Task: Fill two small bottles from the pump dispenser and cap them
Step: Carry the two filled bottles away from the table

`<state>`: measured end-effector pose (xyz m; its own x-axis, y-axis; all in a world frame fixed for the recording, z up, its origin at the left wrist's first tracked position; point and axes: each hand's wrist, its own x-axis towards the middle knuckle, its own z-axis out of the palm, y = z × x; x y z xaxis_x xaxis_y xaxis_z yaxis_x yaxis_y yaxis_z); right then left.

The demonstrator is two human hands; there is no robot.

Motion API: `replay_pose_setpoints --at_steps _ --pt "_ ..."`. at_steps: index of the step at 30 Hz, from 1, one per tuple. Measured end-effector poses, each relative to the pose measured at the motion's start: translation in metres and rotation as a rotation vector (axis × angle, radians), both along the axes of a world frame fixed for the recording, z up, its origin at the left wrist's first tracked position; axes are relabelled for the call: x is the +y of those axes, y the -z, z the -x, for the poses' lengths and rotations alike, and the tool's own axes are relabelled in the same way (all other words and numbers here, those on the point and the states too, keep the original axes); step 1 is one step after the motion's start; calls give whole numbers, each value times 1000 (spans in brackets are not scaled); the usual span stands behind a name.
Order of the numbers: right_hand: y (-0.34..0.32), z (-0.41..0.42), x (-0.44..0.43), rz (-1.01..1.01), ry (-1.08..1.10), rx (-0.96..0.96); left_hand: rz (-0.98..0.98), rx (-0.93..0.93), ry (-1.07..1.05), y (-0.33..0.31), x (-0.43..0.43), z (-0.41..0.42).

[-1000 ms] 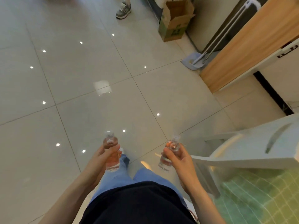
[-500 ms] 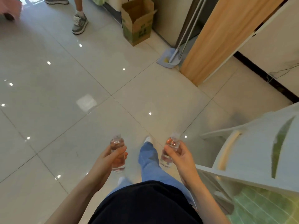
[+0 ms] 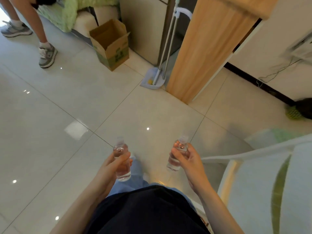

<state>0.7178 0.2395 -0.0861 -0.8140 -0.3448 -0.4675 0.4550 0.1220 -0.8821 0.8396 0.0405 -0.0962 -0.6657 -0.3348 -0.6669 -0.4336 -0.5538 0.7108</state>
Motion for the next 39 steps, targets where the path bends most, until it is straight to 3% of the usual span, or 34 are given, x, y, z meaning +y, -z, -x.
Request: replay_pose_setpoints --at_steps 20,31,39 --pt "-9 269 -93 -24 397 67 25 24 434 -5 -117 350" --pt "-6 416 -90 66 386 -3 24 20 377 7 -102 489" --pt "-44 520 -67 69 254 91 61 177 397 -36 -67 599"
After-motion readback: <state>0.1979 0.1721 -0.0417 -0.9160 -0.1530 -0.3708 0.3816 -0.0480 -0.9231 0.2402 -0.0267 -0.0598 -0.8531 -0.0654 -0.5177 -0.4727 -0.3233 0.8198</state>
